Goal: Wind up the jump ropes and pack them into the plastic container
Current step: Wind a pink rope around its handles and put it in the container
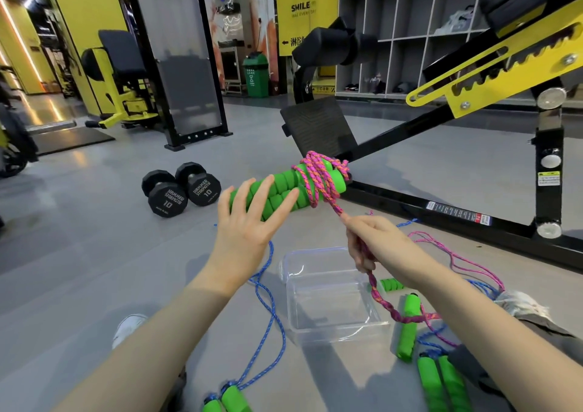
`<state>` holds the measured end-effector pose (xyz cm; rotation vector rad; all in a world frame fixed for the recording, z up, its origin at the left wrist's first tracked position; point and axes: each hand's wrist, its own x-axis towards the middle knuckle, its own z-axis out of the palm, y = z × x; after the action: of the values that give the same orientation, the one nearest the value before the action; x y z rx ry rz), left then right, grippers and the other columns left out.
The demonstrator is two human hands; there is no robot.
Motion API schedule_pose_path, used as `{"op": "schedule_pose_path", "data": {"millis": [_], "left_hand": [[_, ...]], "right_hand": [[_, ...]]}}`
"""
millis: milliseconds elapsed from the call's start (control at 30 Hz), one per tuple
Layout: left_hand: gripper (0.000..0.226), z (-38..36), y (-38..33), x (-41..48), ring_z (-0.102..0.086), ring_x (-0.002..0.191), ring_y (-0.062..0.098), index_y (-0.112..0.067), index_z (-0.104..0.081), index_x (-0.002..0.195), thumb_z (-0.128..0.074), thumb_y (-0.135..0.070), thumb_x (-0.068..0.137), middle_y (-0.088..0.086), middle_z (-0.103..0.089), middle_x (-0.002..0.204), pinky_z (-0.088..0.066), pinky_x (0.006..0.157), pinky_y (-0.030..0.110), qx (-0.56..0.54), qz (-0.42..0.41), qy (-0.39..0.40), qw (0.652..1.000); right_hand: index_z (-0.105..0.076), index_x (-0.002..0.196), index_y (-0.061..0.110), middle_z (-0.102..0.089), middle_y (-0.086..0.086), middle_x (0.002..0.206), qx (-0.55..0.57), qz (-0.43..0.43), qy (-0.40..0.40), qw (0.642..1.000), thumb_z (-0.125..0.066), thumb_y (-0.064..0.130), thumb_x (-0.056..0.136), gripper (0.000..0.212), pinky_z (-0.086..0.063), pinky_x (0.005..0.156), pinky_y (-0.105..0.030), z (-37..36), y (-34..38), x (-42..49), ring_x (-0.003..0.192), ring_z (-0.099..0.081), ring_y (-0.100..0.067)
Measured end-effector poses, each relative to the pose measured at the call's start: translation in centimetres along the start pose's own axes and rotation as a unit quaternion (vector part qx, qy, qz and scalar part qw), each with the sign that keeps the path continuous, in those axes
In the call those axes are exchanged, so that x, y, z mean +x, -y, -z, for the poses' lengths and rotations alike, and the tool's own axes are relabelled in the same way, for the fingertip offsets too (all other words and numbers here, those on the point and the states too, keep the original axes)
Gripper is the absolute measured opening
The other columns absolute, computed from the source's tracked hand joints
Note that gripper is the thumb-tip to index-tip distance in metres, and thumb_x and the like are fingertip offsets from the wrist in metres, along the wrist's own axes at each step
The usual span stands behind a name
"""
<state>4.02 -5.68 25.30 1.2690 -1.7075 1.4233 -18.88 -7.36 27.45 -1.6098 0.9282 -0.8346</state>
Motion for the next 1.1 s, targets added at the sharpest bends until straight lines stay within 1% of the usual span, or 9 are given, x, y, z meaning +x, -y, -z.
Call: {"op": "schedule_pose_path", "data": {"millis": [100, 167, 367, 467, 600, 667, 867, 967, 1100], "left_hand": [[0.079, -0.4, 0.1, -0.1, -0.053, 0.107, 0.040, -0.021, -0.045, 0.135, -0.054, 0.014, 0.065, 0.020, -0.058, 0.125, -0.035, 0.092, 0.053, 0.007, 0.013, 0.022, 1.000], [0.080, -0.7, 0.2, -0.2, -0.051, 0.107, 0.040, -0.021, -0.045, 0.136, -0.053, 0.015, 0.065, 0.021, -0.057, 0.125, -0.034, 0.092, 0.053, 0.014, 0.020, 0.030, 0.999], [0.068, -1.1, 1.6, -0.9, -0.048, 0.106, 0.039, -0.020, -0.045, 0.135, -0.041, 0.009, 0.074, 0.022, -0.058, 0.123, -0.034, 0.091, 0.054, 0.046, 0.050, 0.049, 0.996], [0.067, -1.1, 1.7, -1.2, -0.053, 0.102, 0.040, -0.019, -0.046, 0.133, -0.035, 0.010, 0.074, 0.023, -0.059, 0.121, -0.036, 0.089, 0.053, 0.051, 0.041, 0.057, 0.996], [0.069, -1.3, 1.7, -1.2, -0.052, 0.101, 0.039, -0.019, -0.046, 0.133, -0.039, 0.010, 0.071, 0.022, -0.058, 0.121, -0.035, 0.088, 0.053, 0.059, 0.052, 0.072, 0.994], [0.071, -1.3, 1.7, -1.3, -0.051, 0.101, 0.039, -0.019, -0.045, 0.133, -0.040, 0.010, 0.069, 0.022, -0.058, 0.121, -0.034, 0.088, 0.052, 0.059, 0.052, 0.076, 0.994], [0.068, -1.2, 1.3, -0.9, -0.049, 0.100, 0.038, -0.019, -0.045, 0.133, -0.040, 0.008, 0.071, 0.022, -0.057, 0.122, -0.035, 0.086, 0.051, 0.041, 0.043, 0.097, 0.994], [0.077, -1.0, 1.4, -0.9, -0.048, 0.099, 0.038, -0.019, -0.046, 0.132, -0.038, 0.013, 0.062, 0.021, -0.057, 0.123, -0.032, 0.085, 0.051, 0.029, 0.031, 0.111, 0.993], [0.074, -0.6, 0.9, -0.6, -0.048, 0.098, 0.038, -0.017, -0.047, 0.129, -0.036, 0.012, 0.063, 0.021, -0.058, 0.123, -0.032, 0.084, 0.049, 0.008, -0.017, 0.118, 0.993]], "right_hand": [[-0.041, 0.063, 0.012, -0.035, -0.003, 0.042, 0.021, -0.019, -0.004, 1.000, -0.046, 0.032, 0.097, 0.039, -0.054, 0.065, -0.033, -0.1, 0.3, -0.2, 0.054, -0.061, -0.026], [-0.046, 0.069, 0.010, -0.037, -0.003, 0.047, 0.057, -0.033, 0.001, 0.998, -0.048, 0.027, 0.097, 0.033, -0.056, 0.062, -0.033, -0.2, 0.5, -0.4, 0.052, -0.062, -0.026], [-0.058, 0.095, 0.006, -0.048, -0.005, 0.057, 0.107, -0.106, 0.021, 0.988, -0.052, 0.016, 0.095, 0.012, -0.024, 0.033, -0.016, -0.1, 1.2, -0.8, 0.033, -0.022, -0.007], [-0.056, 0.105, -0.001, -0.044, -0.003, 0.051, 0.025, -0.113, 0.034, 0.993, -0.050, 0.018, 0.096, 0.021, -0.025, 0.034, -0.017, -0.1, 1.8, -0.9, 0.034, -0.022, -0.007], [-0.058, 0.104, -0.001, -0.032, -0.002, 0.053, -0.079, -0.105, 0.048, 0.990, -0.045, 0.021, 0.098, 0.026, -0.045, 0.042, -0.022, -0.3, 2.9, -1.8, 0.034, -0.044, -0.012], [-0.060, 0.100, 0.001, -0.035, -0.004, 0.057, -0.176, -0.082, 0.040, 0.980, -0.043, 0.025, 0.098, 0.029, -0.038, 0.039, -0.018, -0.3, 3.5, -2.3, 0.033, -0.041, -0.012], [-0.048, 0.074, 0.007, -0.041, -0.001, 0.058, -0.461, 0.076, 0.022, 0.884, -0.040, 0.032, 0.097, 0.035, -0.024, 0.050, -0.031, -1.4, 5.3, -3.7, 0.059, -0.039, -0.021], [-0.055, 0.086, 0.013, -0.043, 0.001, 0.062, -0.526, 0.121, 0.024, 0.842, -0.040, 0.035, 0.096, 0.029, -0.033, 0.056, -0.035, -1.4, 6.0, -4.5, 0.069, -0.045, -0.026], [-0.060, 0.099, 0.018, -0.042, 0.009, 0.058, -0.530, 0.193, 0.040, 0.825, -0.049, 0.030, 0.091, 0.018, -0.032, 0.055, -0.024, -0.3, 7.1, -5.1, 0.058, -0.042, -0.003]]}}
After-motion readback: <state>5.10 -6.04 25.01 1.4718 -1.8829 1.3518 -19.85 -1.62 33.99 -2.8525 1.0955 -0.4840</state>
